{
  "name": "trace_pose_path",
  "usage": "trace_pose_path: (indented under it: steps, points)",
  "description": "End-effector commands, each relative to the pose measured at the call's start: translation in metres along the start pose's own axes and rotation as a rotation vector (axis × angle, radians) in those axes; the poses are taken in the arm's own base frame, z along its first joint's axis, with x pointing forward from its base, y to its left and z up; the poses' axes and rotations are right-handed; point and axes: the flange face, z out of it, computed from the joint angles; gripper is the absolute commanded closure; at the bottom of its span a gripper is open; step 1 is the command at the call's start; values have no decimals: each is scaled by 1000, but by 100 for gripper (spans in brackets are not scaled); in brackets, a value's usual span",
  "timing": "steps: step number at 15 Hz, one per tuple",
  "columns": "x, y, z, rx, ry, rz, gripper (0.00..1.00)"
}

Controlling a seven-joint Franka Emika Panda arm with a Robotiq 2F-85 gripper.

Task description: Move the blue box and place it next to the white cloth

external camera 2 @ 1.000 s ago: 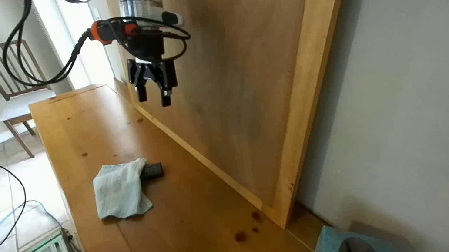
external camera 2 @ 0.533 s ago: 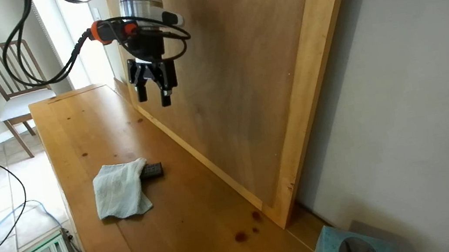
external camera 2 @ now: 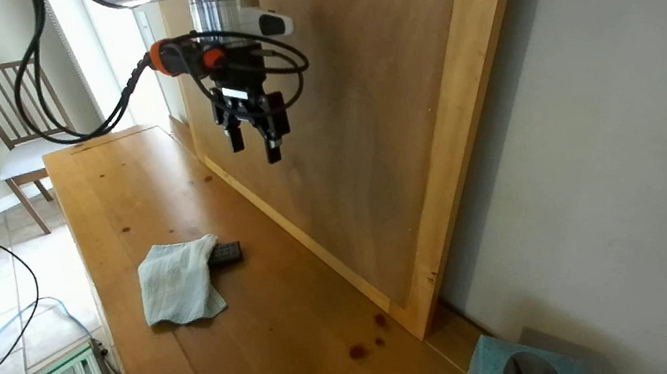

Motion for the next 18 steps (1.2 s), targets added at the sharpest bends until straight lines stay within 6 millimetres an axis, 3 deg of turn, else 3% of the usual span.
trace_pose_path:
  steps: [1, 4, 7, 12, 16, 17, 18]
  points:
    - [-46, 57, 8, 59, 90, -3, 0]
    - [-73, 113, 15, 44, 138, 3, 0]
    - [-79, 156, 30, -70, 198, -28, 0]
    - [-72, 190, 81, -252, 212, -45, 0]
    - [-82, 229, 116, -283, 156, 39, 0]
    - [-80, 213, 105, -263, 175, 4, 0]
    - [-82, 218, 110, -260, 162, 13, 0]
